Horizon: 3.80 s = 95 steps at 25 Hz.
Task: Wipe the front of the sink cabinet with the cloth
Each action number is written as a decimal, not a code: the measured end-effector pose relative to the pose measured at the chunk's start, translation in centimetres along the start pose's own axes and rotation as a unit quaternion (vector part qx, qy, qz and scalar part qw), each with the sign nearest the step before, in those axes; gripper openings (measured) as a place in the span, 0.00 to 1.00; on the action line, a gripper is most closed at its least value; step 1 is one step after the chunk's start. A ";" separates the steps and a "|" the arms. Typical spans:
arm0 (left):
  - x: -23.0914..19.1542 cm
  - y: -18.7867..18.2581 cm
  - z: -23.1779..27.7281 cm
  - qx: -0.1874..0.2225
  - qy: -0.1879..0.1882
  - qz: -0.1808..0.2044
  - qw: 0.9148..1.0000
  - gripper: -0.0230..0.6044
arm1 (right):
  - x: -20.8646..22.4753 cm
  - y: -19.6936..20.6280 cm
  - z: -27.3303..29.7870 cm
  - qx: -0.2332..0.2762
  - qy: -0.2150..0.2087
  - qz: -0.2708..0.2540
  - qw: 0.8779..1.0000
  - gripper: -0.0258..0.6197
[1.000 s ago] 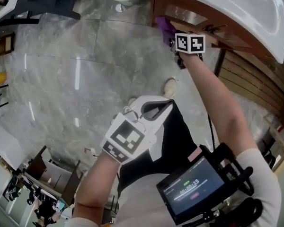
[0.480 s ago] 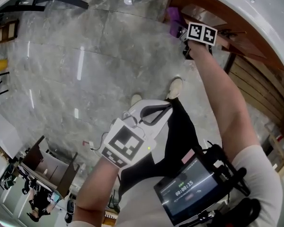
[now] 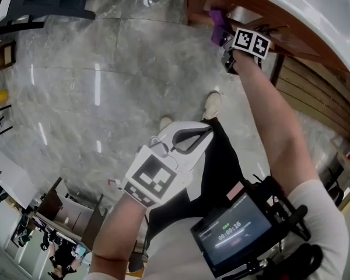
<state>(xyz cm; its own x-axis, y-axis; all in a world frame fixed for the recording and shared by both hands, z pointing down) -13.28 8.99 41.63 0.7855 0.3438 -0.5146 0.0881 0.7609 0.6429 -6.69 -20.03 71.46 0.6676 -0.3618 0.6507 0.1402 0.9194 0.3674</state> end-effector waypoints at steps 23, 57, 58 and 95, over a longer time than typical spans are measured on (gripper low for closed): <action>2.6 -4.5 7.8 -0.045 0.060 0.049 0.996 0.05 | 12.5 -1.8 -10.5 0.053 0.091 0.026 0.994 0.17; 9.0 -11.3 23.0 -0.118 0.144 0.120 0.975 0.05 | 31.4 -5.3 -26.6 0.118 0.178 0.091 0.973 0.17; 9.1 -11.6 23.4 -0.120 0.146 0.122 0.974 0.05 | 31.7 -5.4 -26.9 0.117 0.177 0.090 0.973 0.17; 16.0 -15.3 13.7 -0.097 0.162 0.162 0.968 0.05 | 20.4 -3.2 -42.1 0.157 0.185 0.023 0.970 0.17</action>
<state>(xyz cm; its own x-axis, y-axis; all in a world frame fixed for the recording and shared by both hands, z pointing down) 6.30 -4.66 31.36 0.5161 0.7132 -0.4744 -0.2728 0.6618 0.6983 37.28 -23.89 55.55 0.8927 -0.1884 0.4095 -0.0861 0.8205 0.5651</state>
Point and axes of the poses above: the fingertips, and each gripper's own axes: z forward along the fingers, x to its right, y out of its underside, the point moved 10 cm from there along -z, backward along the fingers
